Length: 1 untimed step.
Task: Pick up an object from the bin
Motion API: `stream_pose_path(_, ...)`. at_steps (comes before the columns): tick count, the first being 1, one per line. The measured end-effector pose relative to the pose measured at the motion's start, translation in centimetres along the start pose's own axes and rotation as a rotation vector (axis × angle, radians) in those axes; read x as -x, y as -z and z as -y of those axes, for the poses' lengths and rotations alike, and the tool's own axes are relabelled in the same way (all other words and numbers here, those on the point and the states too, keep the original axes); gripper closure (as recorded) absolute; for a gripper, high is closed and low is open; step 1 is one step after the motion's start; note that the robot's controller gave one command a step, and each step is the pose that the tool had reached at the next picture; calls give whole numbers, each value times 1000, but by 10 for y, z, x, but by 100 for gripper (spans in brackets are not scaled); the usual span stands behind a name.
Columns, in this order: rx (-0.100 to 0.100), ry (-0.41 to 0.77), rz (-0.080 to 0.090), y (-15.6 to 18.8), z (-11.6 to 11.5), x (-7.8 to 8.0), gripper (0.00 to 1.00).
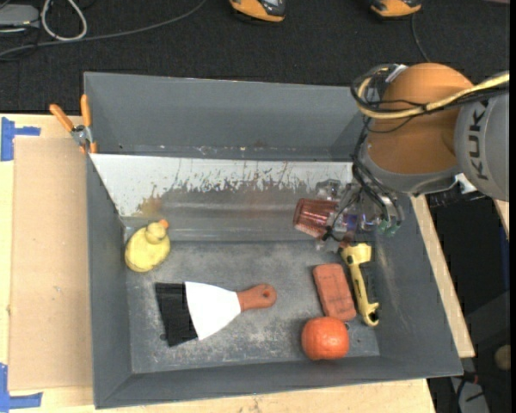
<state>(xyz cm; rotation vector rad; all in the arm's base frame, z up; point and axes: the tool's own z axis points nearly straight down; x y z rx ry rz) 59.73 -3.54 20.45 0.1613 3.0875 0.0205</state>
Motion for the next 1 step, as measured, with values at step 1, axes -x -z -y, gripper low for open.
stream_pose_path(1,0,-24,-13,23,14,-17,100)
